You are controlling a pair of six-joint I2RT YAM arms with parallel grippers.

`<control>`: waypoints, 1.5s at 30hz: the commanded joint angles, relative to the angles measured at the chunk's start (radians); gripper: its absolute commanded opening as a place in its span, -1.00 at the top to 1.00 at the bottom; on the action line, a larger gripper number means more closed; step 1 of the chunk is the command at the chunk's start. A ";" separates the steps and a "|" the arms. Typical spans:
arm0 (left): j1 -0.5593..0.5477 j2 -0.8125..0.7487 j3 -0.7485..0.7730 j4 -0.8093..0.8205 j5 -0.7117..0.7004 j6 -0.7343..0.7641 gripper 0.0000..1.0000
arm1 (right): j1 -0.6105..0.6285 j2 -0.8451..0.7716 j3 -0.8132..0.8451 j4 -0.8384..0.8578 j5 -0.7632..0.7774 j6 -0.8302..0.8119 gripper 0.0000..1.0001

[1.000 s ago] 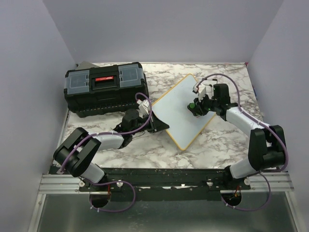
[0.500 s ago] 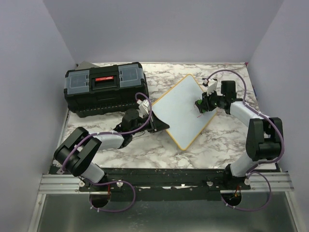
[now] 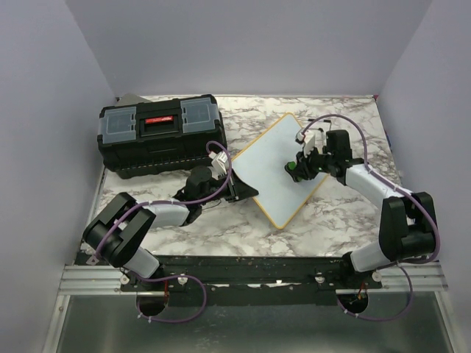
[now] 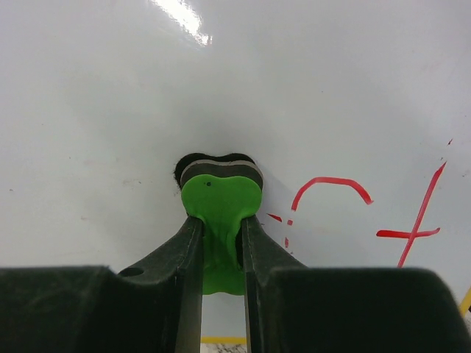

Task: Erase the whiteboard
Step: Erase the whiteboard at the center of the board.

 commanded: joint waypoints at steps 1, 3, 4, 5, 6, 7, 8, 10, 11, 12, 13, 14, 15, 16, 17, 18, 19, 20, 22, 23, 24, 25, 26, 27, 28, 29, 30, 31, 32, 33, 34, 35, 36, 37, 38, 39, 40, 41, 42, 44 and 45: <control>-0.031 -0.003 0.011 0.135 0.131 0.019 1.00 | -0.006 0.019 -0.010 0.001 0.080 0.088 0.99; -0.031 -0.005 0.010 0.135 0.131 0.020 1.00 | -0.048 0.044 0.012 0.039 0.109 0.134 0.99; -0.032 -0.009 0.005 0.134 0.131 0.021 1.00 | -0.065 0.061 0.026 0.046 0.123 0.142 0.99; -0.032 -0.010 0.003 0.132 0.131 0.023 1.00 | -0.075 0.076 0.045 0.048 0.138 0.143 0.99; -0.031 -0.011 0.002 0.131 0.131 0.024 1.00 | -0.085 0.093 0.059 0.050 0.147 0.144 0.99; -0.031 -0.012 0.000 0.131 0.131 0.026 1.00 | -0.088 0.110 0.072 0.050 0.158 0.148 0.99; -0.031 -0.012 0.000 0.130 0.131 0.026 1.00 | -0.089 0.123 0.083 0.046 0.162 0.144 0.99; -0.031 -0.009 -0.003 0.134 0.129 0.027 1.00 | -0.090 0.139 0.093 0.035 0.137 0.126 0.99; -0.031 -0.006 -0.003 0.139 0.131 0.026 1.00 | -0.089 0.146 0.092 0.031 0.120 0.120 0.99; -0.032 -0.005 -0.002 0.142 0.131 0.026 1.00 | -0.087 0.148 0.093 0.013 0.098 0.110 0.99; -0.032 -0.003 -0.002 0.144 0.132 0.026 1.00 | -0.081 0.145 0.091 -0.013 0.058 0.090 0.99; -0.032 -0.001 -0.001 0.146 0.133 0.026 1.00 | -0.068 0.136 0.082 -0.042 0.020 0.065 0.99; -0.032 0.001 0.000 0.146 0.135 0.026 1.00 | -0.049 0.124 0.067 -0.067 -0.010 0.028 0.99; -0.032 0.003 0.000 0.147 0.135 0.026 1.00 | -0.029 0.105 0.052 -0.093 -0.043 -0.007 0.99; -0.032 0.005 0.002 0.150 0.137 0.025 1.00 | -0.010 0.085 0.033 -0.110 -0.073 -0.032 0.99; -0.032 0.008 0.004 0.153 0.138 0.024 1.00 | 0.005 0.064 0.019 -0.125 -0.107 -0.057 0.99; -0.032 0.009 0.007 0.156 0.138 0.023 1.00 | 0.017 0.050 0.012 -0.142 -0.134 -0.080 0.99; -0.032 0.009 0.005 0.158 0.138 0.022 1.00 | 0.022 0.039 0.011 -0.161 -0.162 -0.101 0.99; -0.032 0.008 0.002 0.161 0.139 0.021 1.00 | 0.021 0.041 0.032 -0.178 -0.158 -0.110 0.99; -0.032 0.008 0.000 0.161 0.139 0.021 1.00 | 0.022 0.055 0.051 -0.179 -0.127 -0.105 0.99; -0.032 0.010 0.001 0.163 0.139 0.021 1.00 | 0.022 0.068 0.072 -0.177 -0.070 -0.088 0.99; -0.032 0.013 0.000 0.167 0.139 0.020 1.00 | 0.022 0.085 0.083 -0.146 0.000 -0.056 0.99; -0.033 0.015 0.001 0.169 0.140 0.018 1.00 | 0.022 0.094 0.085 -0.096 0.074 0.005 0.99; -0.034 0.014 0.001 0.172 0.140 0.018 1.00 | 0.022 0.101 0.086 -0.047 0.136 0.043 0.99; -0.035 0.016 0.000 0.173 0.140 0.017 1.00 | 0.022 0.103 0.088 -0.022 0.154 0.065 0.99; -0.035 0.015 0.001 0.174 0.140 0.017 1.00 | 0.021 0.101 0.090 -0.002 0.144 0.086 0.99; -0.035 0.015 0.002 0.173 0.141 0.017 1.00 | 0.022 0.097 0.086 0.011 0.116 0.100 0.99; -0.035 0.014 0.002 0.172 0.140 0.017 1.00 | 0.022 0.089 0.085 0.013 0.055 0.103 0.99; -0.035 0.015 0.004 0.172 0.141 0.017 1.00 | 0.022 0.083 0.080 0.001 0.000 0.099 0.99; -0.036 0.015 0.004 0.170 0.142 0.017 1.00 | 0.022 0.079 0.080 -0.029 -0.070 0.068 0.99; -0.036 0.014 0.005 0.169 0.142 0.017 1.00 | 0.029 0.075 0.080 -0.084 -0.122 0.021 0.99; -0.036 0.014 0.006 0.170 0.143 0.017 1.00 | 0.035 0.072 0.080 -0.150 -0.179 -0.062 0.99; -0.037 0.016 0.008 0.170 0.144 0.017 1.00 | 0.038 0.071 0.077 -0.230 -0.220 -0.139 0.99; -0.037 0.017 0.010 0.173 0.145 0.017 1.00 | 0.039 0.069 0.069 -0.286 -0.247 -0.212 0.99; -0.037 0.018 0.009 0.176 0.146 0.017 1.00 | 0.039 0.067 0.062 -0.340 -0.248 -0.265 0.99; -0.037 0.019 0.007 0.179 0.146 0.015 1.00 | 0.039 0.066 0.055 -0.376 -0.228 -0.312 0.99; -0.037 0.019 0.005 0.184 0.144 0.014 1.00 | 0.038 0.065 0.049 -0.387 -0.182 -0.322 0.99; -0.037 0.019 0.002 0.187 0.144 0.014 1.00 | 0.030 0.066 0.039 -0.371 -0.133 -0.312 0.99; -0.037 0.019 0.001 0.189 0.146 0.012 1.00 | 0.013 0.067 0.030 -0.342 -0.096 -0.282 0.99; -0.037 0.015 -0.005 0.192 0.146 0.012 1.00 | -0.044 0.073 0.033 -0.271 -0.055 -0.221 0.98; -0.037 0.013 -0.008 0.191 0.144 0.013 1.00 | -0.070 0.079 0.041 -0.229 -0.030 -0.180 0.99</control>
